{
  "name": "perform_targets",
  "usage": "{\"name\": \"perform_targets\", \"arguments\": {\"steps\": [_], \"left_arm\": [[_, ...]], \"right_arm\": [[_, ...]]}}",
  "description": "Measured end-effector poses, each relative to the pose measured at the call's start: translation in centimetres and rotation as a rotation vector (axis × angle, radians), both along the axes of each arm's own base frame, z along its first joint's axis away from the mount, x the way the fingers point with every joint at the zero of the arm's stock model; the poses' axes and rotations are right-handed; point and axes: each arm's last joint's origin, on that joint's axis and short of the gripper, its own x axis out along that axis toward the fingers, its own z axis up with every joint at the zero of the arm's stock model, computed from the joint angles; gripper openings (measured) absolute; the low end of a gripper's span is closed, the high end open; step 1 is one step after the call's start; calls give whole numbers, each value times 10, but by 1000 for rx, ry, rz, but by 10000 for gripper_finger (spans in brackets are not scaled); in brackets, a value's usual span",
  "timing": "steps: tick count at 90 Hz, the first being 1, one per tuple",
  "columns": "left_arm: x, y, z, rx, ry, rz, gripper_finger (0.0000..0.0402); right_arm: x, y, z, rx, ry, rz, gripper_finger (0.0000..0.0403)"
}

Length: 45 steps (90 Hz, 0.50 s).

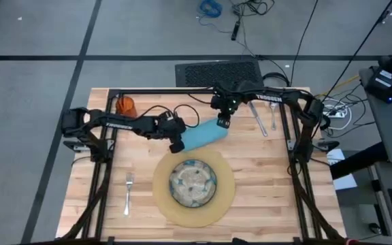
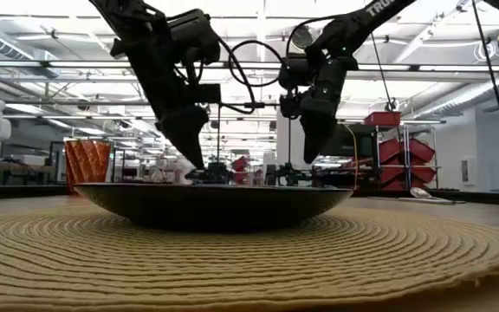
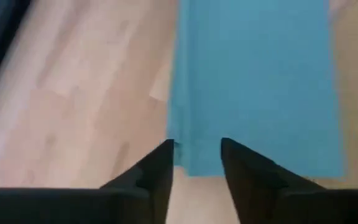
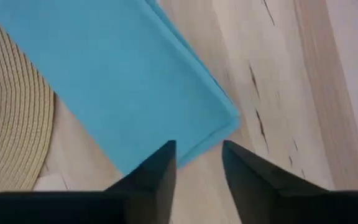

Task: Set table place
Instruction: Fold the blue napkin

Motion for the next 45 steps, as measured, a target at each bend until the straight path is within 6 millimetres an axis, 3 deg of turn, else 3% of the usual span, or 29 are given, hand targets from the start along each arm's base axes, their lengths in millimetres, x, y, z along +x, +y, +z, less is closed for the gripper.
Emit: {"name": "perform_targets", "arguments": {"steps": [11,27,45], "left_arm": [[1,2,3,73,12,-37,152],[15,-8,11,-71,-87,-313,153],[36,1,11,-95,-102,-392,153]], "right_arm": [[-7,1,3,-18,59,-56,154],[-31,14,10,71,237,-108,143],[-58,38,19,50,152,-195,135]]}}
